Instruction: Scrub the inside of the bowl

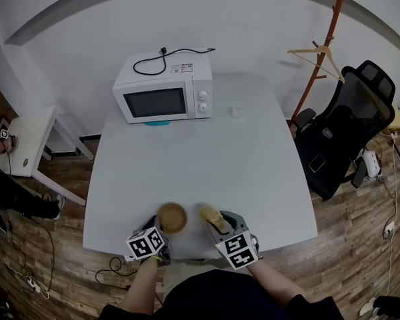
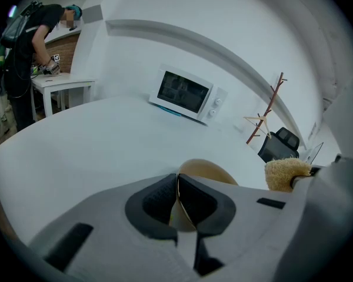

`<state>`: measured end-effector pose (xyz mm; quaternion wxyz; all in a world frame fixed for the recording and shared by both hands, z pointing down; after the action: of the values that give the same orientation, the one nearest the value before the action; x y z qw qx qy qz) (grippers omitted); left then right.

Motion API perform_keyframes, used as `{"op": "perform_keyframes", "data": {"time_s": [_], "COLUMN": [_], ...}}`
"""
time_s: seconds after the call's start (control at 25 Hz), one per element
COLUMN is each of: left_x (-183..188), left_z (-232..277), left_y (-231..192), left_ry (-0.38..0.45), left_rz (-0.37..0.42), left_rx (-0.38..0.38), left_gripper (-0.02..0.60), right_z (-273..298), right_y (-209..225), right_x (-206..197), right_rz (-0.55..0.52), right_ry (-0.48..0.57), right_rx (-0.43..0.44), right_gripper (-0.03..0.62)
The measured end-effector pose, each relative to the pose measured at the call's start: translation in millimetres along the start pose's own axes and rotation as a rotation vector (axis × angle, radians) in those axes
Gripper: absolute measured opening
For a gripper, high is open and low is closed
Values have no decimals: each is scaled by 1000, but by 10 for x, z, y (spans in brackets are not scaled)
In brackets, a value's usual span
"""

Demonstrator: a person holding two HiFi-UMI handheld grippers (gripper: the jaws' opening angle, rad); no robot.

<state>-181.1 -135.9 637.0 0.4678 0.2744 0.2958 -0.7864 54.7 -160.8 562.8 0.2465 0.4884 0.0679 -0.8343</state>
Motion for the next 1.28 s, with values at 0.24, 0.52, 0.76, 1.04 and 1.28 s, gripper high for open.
{"op": "perform_keyframes", "data": {"time_s": [0.24, 0.52, 0.76, 1.04, 1.28], "left_x": [-25, -38, -66, -17, 53], "left_z": [22, -45, -180, -529, -912], "left_y": [-44, -45, -73, 8, 91], "left_ry": [1, 1, 5, 57, 142], "left_rz": [14, 4, -13, -21, 4], "left_rx": [27, 23, 9, -67, -96], "left_gripper": [29, 160, 160, 137, 45], "right_z": [21, 43, 35, 50, -56], "right_y": [-19, -118, -200, -376, -543], "right_x": [19, 41, 46, 120, 187], "right_rz": [-8, -9, -5, 5, 47], "right_ry": [2, 10, 32, 67, 116], "right_rx": [17, 42, 45, 65, 74], "right_gripper": [177, 178, 178, 176, 177]}}
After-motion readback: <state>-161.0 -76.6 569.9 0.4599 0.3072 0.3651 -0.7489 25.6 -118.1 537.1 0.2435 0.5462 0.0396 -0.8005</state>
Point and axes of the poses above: the fingertips, and each gripper's own axes: z forward along the fingers, y to its right, x out of its top, the point moved 4 cm from there along -z, backward along the fingers, and after that the axes turned 14 degrees about x, right-handed, at the moved point
